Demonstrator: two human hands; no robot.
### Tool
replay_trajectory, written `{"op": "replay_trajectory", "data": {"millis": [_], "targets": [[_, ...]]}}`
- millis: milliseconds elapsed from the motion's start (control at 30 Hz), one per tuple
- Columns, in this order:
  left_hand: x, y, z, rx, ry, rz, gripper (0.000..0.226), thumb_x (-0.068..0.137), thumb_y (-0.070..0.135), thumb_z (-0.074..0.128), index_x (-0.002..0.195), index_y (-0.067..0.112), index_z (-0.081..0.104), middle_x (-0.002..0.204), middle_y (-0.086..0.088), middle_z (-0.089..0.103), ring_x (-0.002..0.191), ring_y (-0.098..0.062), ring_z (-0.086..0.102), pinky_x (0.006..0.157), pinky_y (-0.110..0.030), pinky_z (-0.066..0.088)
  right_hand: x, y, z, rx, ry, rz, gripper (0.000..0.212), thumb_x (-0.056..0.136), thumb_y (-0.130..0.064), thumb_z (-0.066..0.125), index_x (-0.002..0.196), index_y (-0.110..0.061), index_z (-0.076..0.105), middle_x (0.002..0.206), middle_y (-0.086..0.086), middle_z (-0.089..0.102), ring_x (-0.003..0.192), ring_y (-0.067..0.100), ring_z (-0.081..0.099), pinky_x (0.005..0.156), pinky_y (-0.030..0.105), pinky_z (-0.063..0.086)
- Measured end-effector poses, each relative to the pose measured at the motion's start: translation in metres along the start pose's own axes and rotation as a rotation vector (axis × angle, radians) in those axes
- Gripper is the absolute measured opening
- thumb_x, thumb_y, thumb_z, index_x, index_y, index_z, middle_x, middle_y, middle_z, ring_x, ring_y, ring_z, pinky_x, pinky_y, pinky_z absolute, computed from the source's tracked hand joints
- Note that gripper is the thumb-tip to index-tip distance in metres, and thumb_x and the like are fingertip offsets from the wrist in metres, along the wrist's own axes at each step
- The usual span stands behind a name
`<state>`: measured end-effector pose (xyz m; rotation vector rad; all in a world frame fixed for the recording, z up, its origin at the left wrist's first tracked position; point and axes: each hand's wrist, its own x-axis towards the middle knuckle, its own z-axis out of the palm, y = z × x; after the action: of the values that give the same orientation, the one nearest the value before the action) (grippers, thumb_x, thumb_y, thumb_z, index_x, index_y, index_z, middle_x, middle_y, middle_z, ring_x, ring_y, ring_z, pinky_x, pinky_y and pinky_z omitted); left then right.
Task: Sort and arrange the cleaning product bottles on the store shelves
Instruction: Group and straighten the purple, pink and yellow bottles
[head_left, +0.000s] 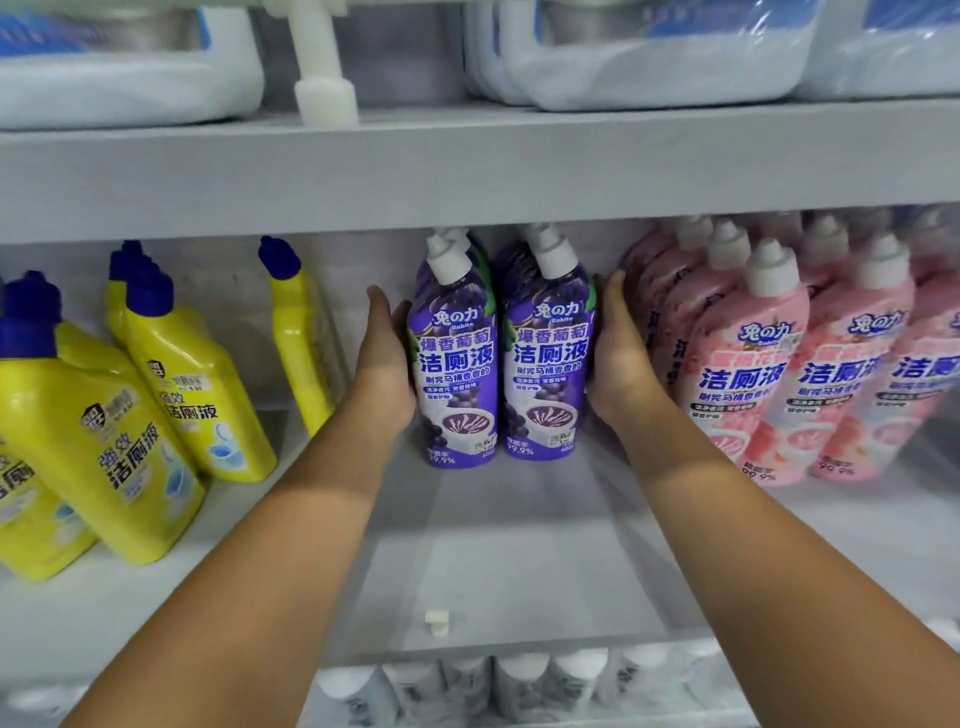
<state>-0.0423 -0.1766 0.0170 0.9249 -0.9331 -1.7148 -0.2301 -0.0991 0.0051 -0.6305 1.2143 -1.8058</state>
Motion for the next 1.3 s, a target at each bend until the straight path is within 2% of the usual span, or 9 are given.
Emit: {"op": "replay_trajectory", "data": {"millis": [100,133,200,333,467,700,867,1167,1300], "targets": [[-0.005,-0.006,0.005,0.046,-0.035,0.005,0.063,0.102,0.066,0.031,0.110,0.019,0.073,0.092,-0.005,0.080,0.081,-0.020,0.077,0.075,-0.031,0.058,-0.002,0.003,0.004,0.004,-0.041,0.026,0.072,0.096,-0.071,0.039,0.129,-0.015,0.068,0.120,0.015,0.073,0.113,0.032,0.070,0.105,0.048,0.052],[-0.006,-0.009,0.006,0.063,-0.058,0.010,0.061,0.102,0.065,0.033,0.101,0.021,0.074,0.086,-0.004,0.080,0.075,-0.019,0.077,0.073,-0.030,0.057,-0.006,0.002,0.005,0.011,-0.051,0.039,0.072,0.097,-0.070,0.036,0.130,-0.014,0.067,0.121,0.016,0.073,0.114,0.032,0.069,0.103,0.047,0.053],[-0.004,-0.014,0.005,0.085,-0.060,0.010,0.060,0.102,0.065,0.034,0.095,0.021,0.075,0.086,-0.005,0.080,0.076,-0.020,0.076,0.075,-0.032,0.058,-0.007,0.002,0.006,0.024,-0.069,0.061,0.072,0.099,-0.068,0.033,0.131,-0.013,0.066,0.123,0.016,0.072,0.114,0.032,0.069,0.096,0.042,0.057],[-0.005,-0.020,0.000,0.088,-0.044,-0.004,0.059,0.103,0.062,0.033,0.095,0.021,0.074,0.086,-0.005,0.080,0.076,-0.020,0.078,0.075,-0.036,0.058,-0.009,0.002,0.007,0.030,-0.088,0.076,0.068,0.100,-0.068,0.032,0.119,-0.016,0.071,0.115,0.014,0.076,0.100,0.027,0.074,0.082,0.036,0.061],[-0.004,-0.017,-0.003,0.097,-0.047,-0.027,0.062,0.102,0.065,0.033,0.104,0.020,0.074,0.103,-0.009,0.079,0.095,-0.027,0.076,0.090,-0.042,0.058,-0.011,0.001,0.006,0.018,-0.132,0.075,0.065,0.103,-0.065,0.028,0.107,-0.020,0.074,0.103,0.008,0.079,0.092,0.022,0.076,0.082,0.036,0.059],[0.003,-0.017,-0.004,0.132,-0.064,-0.035,0.061,0.100,0.068,0.034,0.106,0.022,0.074,0.107,-0.009,0.079,0.103,-0.029,0.074,0.094,-0.043,0.057,-0.008,0.001,0.006,0.003,-0.135,0.063,0.066,0.102,-0.066,0.026,0.113,-0.019,0.072,0.109,0.010,0.078,0.098,0.025,0.075,0.086,0.038,0.059],[0.001,-0.020,-0.001,0.039,-0.118,-0.039,0.067,0.101,0.068,0.025,0.104,0.024,0.074,0.101,-0.006,0.080,0.093,-0.024,0.077,0.078,-0.035,0.060,-0.004,-0.003,0.005,-0.012,-0.134,0.064,0.070,0.101,-0.068,0.025,0.123,-0.019,0.069,0.119,0.012,0.074,0.110,0.028,0.071,0.096,0.042,0.055],[0.004,-0.022,-0.004,0.093,-0.136,-0.015,0.069,0.101,0.069,0.024,0.114,0.022,0.073,0.117,-0.011,0.076,0.108,-0.031,0.073,0.092,-0.043,0.057,0.000,-0.003,0.001,-0.028,-0.143,0.073,0.074,0.098,-0.073,0.027,0.126,-0.019,0.069,0.122,0.013,0.073,0.114,0.030,0.070,0.104,0.047,0.052],[0.004,-0.022,-0.003,0.091,-0.129,-0.016,0.070,0.101,0.069,0.022,0.111,0.023,0.074,0.115,-0.010,0.077,0.105,-0.029,0.074,0.095,-0.044,0.056,-0.002,-0.004,0.000,-0.022,-0.153,0.074,0.072,0.099,-0.071,0.025,0.122,-0.019,0.070,0.122,0.013,0.073,0.114,0.030,0.069,0.104,0.047,0.052]]}}
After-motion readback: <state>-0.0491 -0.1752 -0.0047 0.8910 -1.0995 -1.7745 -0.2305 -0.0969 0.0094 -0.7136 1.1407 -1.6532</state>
